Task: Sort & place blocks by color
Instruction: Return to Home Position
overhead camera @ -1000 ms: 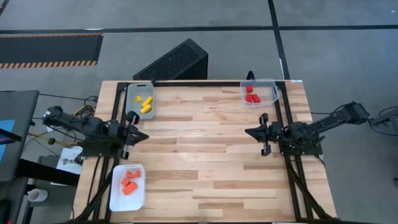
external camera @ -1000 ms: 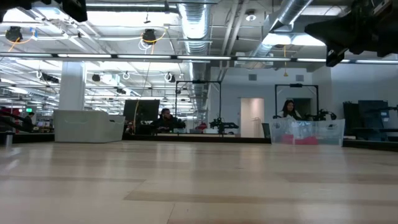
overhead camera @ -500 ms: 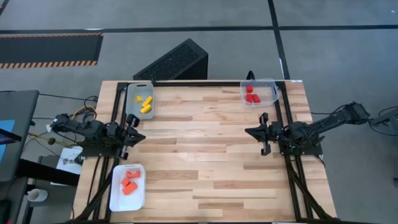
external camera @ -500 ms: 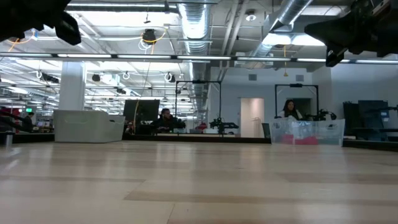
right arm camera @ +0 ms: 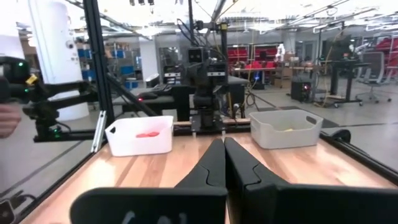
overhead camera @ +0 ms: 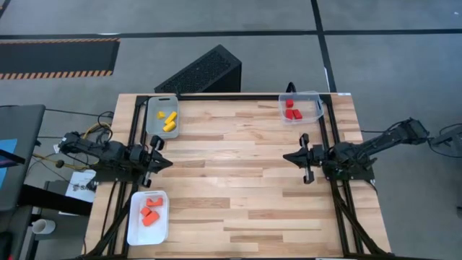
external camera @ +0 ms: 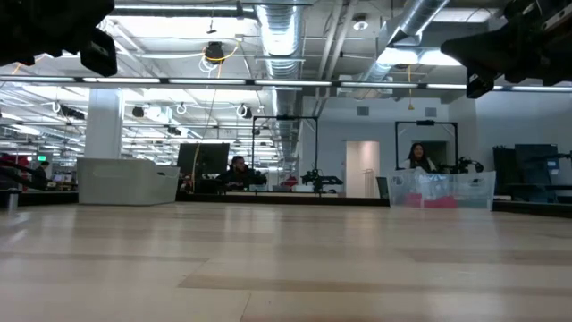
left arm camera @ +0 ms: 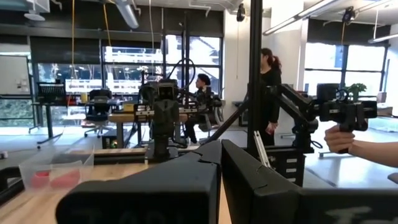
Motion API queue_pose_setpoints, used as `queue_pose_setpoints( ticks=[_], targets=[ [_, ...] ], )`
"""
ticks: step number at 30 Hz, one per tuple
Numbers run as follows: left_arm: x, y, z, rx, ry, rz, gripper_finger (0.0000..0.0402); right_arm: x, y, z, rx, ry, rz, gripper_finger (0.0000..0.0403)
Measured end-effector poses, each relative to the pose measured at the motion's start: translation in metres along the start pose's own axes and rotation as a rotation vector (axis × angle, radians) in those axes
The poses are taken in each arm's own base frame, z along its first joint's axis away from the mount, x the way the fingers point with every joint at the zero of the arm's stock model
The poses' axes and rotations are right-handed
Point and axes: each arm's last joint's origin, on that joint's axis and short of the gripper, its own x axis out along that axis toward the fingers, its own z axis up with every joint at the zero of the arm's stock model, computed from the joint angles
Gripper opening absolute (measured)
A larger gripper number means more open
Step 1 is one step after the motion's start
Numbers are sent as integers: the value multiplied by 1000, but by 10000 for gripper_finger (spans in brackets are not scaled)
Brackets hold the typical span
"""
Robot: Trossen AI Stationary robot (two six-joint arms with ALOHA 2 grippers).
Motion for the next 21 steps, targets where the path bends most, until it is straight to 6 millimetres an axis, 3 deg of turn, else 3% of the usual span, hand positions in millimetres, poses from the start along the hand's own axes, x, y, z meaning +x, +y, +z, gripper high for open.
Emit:
queue_pose_setpoints(
  ticks=[13, 21],
  targets=[
    [0, 0, -2, -7, 17, -1, 2, -8, -4, 7, -105, -44, -18, 5],
    [0, 0, -3, -6, 23, -1, 2, -20, -10, 3, -58, 17, -37, 5]
  ],
)
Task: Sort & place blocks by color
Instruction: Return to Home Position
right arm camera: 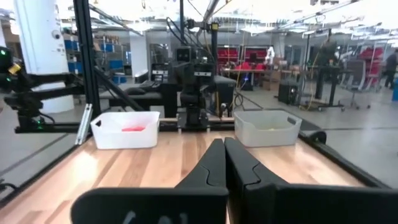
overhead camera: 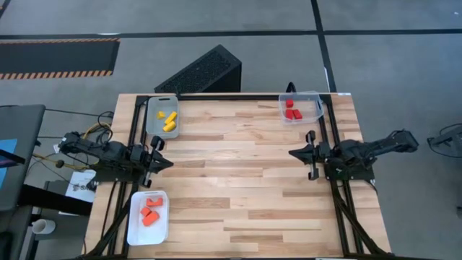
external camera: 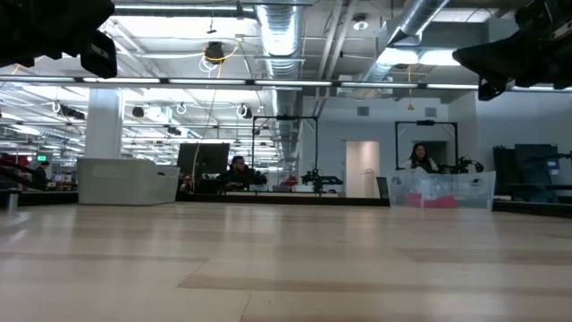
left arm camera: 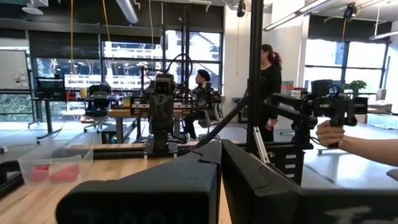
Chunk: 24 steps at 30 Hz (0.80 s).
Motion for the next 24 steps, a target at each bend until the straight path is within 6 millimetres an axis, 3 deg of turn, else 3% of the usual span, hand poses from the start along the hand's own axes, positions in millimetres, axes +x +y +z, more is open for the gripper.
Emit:
queue_pose_setpoints(
  ticks=[8, 24],
  targets=[
    [0, 0, 0, 6, 3, 0, 2, -10, -1, -3, 34, 18, 20, 5],
    [0, 0, -3, 2, 26, 0, 2, -11, -1, -7, 66, 62, 23, 8]
  ],
)
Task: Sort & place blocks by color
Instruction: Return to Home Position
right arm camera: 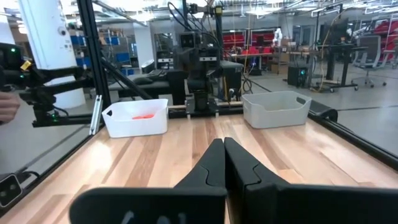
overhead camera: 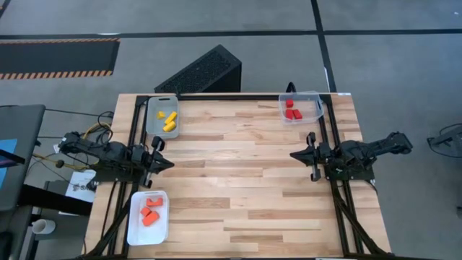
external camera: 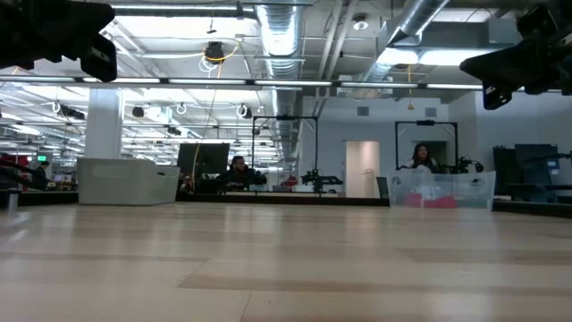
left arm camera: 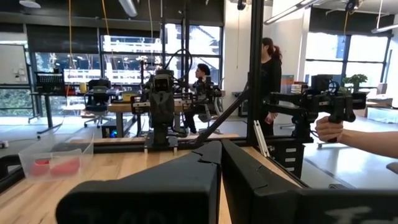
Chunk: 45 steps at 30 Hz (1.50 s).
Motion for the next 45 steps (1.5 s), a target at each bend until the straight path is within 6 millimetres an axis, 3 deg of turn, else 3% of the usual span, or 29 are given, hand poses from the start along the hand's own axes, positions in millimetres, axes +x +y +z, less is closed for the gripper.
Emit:
queue_pose_setpoints(
  ticks=[15, 30, 45],
  targets=[
    [0, -1, -1, -4, 9, -26, 2, 0, 0, 0, 32, 0, -2, 8],
    [-1, 1, -14, 13, 141, 43, 2, 0, -1, -1, 30, 3, -40, 9],
    [-1, 2, -13, 65, 175, 72, 2, 0, -2, -1, 20, 12, -52, 35]
  ],
)
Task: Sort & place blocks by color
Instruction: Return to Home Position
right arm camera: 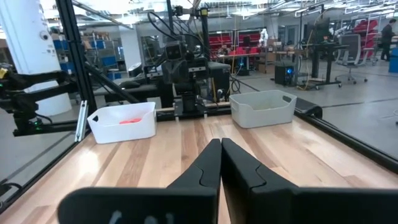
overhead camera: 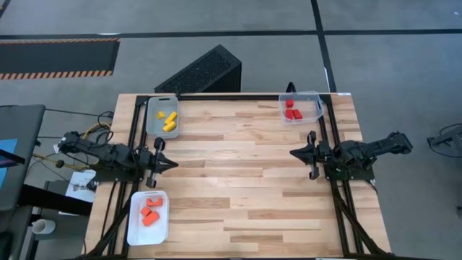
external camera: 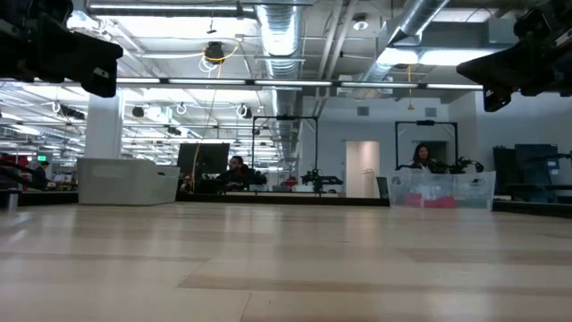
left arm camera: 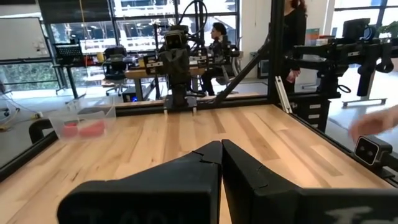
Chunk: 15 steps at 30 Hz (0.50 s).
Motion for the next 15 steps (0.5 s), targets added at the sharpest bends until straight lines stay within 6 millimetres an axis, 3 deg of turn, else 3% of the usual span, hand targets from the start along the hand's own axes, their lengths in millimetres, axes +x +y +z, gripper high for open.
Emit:
queue_pose_setpoints(
  ticks=[15],
  targets=[
    [0, 0, 0, -3, 2, 1, 2, 0, 0, 0, -1, 2, 0, 30]
  ],
)
